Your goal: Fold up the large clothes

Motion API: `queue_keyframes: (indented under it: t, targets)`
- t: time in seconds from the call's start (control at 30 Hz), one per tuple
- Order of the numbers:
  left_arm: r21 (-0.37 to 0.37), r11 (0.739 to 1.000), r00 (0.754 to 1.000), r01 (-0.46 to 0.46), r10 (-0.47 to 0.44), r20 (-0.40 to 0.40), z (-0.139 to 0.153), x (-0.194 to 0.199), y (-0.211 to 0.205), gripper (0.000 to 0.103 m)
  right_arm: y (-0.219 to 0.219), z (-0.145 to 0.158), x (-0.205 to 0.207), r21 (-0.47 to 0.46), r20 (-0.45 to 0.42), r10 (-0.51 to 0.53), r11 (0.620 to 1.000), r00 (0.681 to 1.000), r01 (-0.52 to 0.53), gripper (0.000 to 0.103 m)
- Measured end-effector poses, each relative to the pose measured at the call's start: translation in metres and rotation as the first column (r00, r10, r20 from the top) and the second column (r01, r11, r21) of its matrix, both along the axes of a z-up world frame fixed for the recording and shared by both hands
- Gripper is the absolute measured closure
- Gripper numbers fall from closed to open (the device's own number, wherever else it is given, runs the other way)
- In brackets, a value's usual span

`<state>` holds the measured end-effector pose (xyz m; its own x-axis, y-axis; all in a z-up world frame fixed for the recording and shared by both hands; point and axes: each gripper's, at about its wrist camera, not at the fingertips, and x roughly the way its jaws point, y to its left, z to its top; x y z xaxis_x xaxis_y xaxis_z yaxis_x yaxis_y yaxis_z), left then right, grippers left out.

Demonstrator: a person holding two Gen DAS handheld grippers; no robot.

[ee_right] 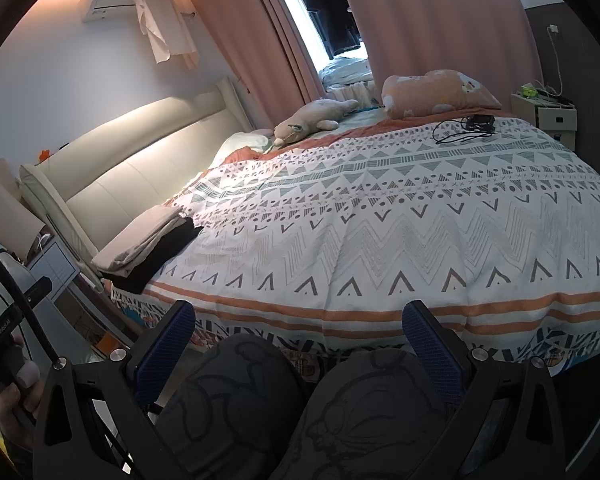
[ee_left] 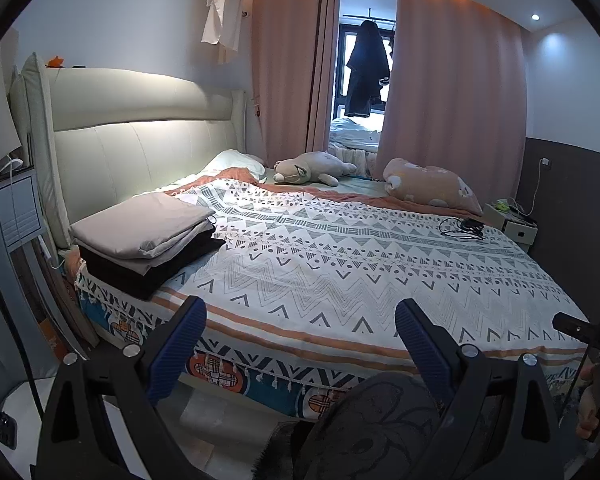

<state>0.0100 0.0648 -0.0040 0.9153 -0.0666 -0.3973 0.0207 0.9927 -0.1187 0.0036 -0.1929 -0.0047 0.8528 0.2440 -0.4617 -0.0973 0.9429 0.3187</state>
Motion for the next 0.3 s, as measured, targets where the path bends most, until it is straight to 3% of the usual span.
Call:
queue_keyframes:
  t: [0.3]
  targets:
    - [-0.009,1.000,1.000,0.002,-0.002,0.000,-0.0018,-0.0006,0.0033,0.006,-0.0005,-0.0004,0.0060,0.002,-0.015,0.006,1.000,1.000,-0.006,0.000]
